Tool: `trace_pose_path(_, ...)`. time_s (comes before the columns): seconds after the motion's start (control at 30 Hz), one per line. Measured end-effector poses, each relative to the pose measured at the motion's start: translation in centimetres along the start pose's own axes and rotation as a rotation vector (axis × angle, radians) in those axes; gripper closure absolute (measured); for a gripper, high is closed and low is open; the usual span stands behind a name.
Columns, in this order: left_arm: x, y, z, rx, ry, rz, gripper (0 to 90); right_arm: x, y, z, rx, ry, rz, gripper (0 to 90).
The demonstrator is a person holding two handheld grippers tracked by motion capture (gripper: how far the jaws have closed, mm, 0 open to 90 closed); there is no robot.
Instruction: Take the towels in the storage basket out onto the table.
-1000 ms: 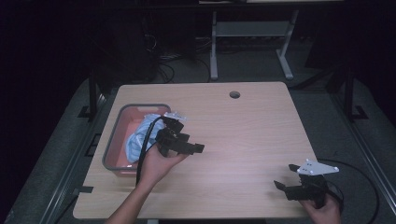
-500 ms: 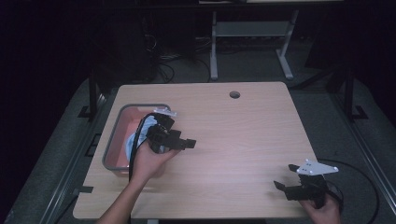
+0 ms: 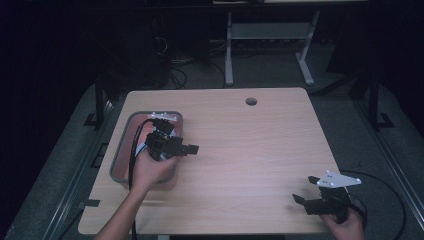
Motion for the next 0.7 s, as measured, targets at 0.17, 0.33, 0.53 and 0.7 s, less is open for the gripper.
trace_pose_path(0.17,-0.2,-1.1,1.4,0.033,-0.018,-0.005,20.5,0.0,0.1,0.1,0.002,-0.004,0.004,14.3)
trace_pose_path(0.33,-0.5,-1.7,2.2,0.046,-0.037,-0.013,20.8,0.0,0.2,0.1,0.002,-0.005,0.006,14.3)
trace_pose_path(0.53,-0.7,-2.4,3.3,0.061,-0.067,-0.022,20.9,0.0,0.2,0.2,0.004,-0.003,0.008,14.2)
trace_pose_path(0.7,-0.8,-3.0,4.1,0.066,-0.087,-0.032,21.0,0.0,0.3,0.2,0.008,-0.005,0.013,14.3)
Point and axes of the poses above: each handheld gripper's, and its own axes: y roughly forward along the jaws, x roughly out of its top, z roughly to its left, the point moved 7 cm from there along y, roughly forward along the jaws, and after that the axes turned 11 degrees about z, right-handed, at the moved point
